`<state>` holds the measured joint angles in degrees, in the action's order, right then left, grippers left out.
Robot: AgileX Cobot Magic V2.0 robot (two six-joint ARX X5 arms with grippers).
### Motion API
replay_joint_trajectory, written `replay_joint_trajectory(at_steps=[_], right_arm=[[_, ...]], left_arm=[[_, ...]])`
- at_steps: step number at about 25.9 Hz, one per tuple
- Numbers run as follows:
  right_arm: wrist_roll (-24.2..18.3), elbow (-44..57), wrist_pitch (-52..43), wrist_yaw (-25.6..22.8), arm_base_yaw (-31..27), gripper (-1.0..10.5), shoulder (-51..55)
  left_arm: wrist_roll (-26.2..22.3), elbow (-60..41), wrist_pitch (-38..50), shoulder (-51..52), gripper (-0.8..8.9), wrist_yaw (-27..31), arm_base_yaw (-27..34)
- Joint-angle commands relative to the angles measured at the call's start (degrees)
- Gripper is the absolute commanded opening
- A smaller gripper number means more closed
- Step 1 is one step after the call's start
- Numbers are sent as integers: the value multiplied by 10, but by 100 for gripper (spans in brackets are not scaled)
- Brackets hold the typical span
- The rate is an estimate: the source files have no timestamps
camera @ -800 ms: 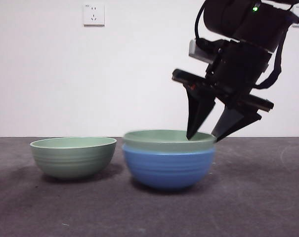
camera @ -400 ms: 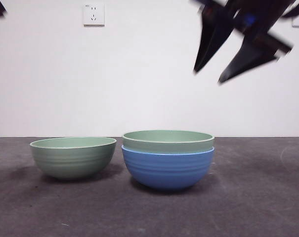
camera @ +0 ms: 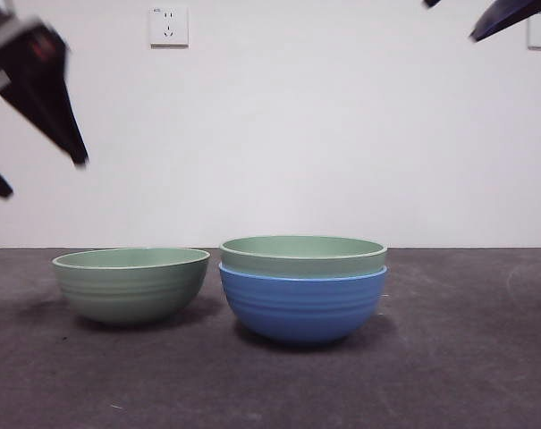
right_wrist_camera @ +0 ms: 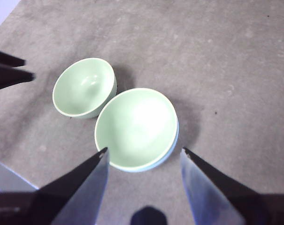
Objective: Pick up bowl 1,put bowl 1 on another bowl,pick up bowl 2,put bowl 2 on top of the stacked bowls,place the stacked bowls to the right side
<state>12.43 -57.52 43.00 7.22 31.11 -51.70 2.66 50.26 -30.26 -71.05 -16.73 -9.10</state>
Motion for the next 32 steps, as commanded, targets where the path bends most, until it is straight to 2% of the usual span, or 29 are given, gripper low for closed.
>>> replay_joint_trajectory(at_steps=[1, 9, 10, 12, 14, 18, 24, 26, 32], right_arm=[[-3, -1, 15, -3, 1, 252, 17], [-3, -1, 42, -4, 1, 252, 39], [-3, -1, 42, -5, 1, 252, 38], [-3, -1, 42, -18, 1, 252, 38], [-3, -1, 42, -18, 1, 252, 38], [-3, -1, 42, -18, 1, 252, 38], [-3, -1, 42, -17, 1, 252, 38], [-3, -1, 42, -17, 1, 252, 38], [-3, -1, 42, -17, 1, 252, 38]], left_arm=[[6, 23, 6, -62, 687, 40, -11], [10, 73, 11, -194, 686, 63, -26], [13, 73, 10, -199, 643, 65, -28], [21, 73, 11, -203, 447, 65, -30], [23, 73, 10, -203, 295, 62, -30], [23, 73, 9, -203, 99, 60, -30], [34, 73, 6, -203, 83, 61, -30], [34, 73, 6, -203, -15, 61, -30], [38, 75, 9, -202, -8, 59, -31]])
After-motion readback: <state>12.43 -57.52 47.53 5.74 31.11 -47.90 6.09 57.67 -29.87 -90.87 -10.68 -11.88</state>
